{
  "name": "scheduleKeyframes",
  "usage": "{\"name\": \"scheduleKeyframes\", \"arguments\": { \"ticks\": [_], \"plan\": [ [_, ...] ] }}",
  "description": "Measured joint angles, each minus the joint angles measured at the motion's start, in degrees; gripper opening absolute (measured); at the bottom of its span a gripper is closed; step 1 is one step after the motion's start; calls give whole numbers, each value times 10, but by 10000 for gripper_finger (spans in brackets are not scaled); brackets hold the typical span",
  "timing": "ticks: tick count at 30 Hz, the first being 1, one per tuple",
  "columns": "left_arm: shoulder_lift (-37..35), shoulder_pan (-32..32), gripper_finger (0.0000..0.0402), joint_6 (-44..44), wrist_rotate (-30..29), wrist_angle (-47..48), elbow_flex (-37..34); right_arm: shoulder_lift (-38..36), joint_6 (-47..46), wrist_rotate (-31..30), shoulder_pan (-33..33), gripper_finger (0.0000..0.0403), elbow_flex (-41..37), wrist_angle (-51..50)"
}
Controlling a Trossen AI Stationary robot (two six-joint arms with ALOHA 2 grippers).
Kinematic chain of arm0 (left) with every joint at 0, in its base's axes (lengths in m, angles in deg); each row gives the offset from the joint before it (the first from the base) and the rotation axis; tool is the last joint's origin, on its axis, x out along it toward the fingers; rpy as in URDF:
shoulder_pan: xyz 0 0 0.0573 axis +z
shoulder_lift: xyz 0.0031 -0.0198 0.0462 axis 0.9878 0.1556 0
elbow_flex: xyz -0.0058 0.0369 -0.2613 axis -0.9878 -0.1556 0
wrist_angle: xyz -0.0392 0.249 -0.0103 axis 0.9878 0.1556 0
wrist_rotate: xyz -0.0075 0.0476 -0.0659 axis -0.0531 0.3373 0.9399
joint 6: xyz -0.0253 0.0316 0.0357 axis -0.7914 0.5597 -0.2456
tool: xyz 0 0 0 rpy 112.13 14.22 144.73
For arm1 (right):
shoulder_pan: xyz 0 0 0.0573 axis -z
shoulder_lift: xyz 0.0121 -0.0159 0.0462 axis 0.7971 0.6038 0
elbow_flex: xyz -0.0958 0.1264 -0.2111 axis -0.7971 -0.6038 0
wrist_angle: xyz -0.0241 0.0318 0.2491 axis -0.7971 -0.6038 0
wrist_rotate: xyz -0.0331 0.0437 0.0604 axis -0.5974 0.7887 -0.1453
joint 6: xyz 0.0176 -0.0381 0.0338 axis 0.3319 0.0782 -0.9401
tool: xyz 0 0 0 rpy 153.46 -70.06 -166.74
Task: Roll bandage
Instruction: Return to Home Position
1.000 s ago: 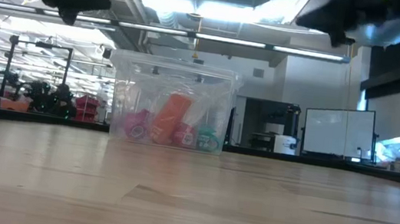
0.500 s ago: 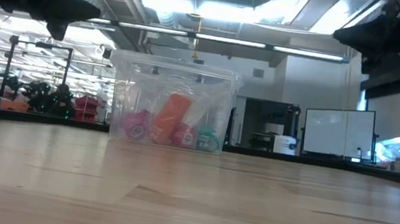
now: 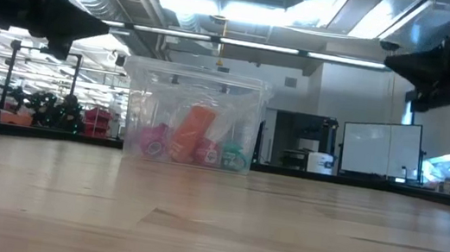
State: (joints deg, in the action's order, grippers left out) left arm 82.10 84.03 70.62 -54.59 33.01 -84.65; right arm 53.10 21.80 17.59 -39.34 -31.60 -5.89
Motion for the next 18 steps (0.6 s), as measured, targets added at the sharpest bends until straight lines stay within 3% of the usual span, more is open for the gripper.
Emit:
{"name": "scheduleKeyframes", "arguments": {
  "ticks": [5,18],
  "plan": [
    [0,-1,2,16,22,-36,-15,0,6,2,0,4,0,-24],
    [2,-1,4,45,16,-37,-15,1,17,-10,0,7,-1,-44]
  ]
}}
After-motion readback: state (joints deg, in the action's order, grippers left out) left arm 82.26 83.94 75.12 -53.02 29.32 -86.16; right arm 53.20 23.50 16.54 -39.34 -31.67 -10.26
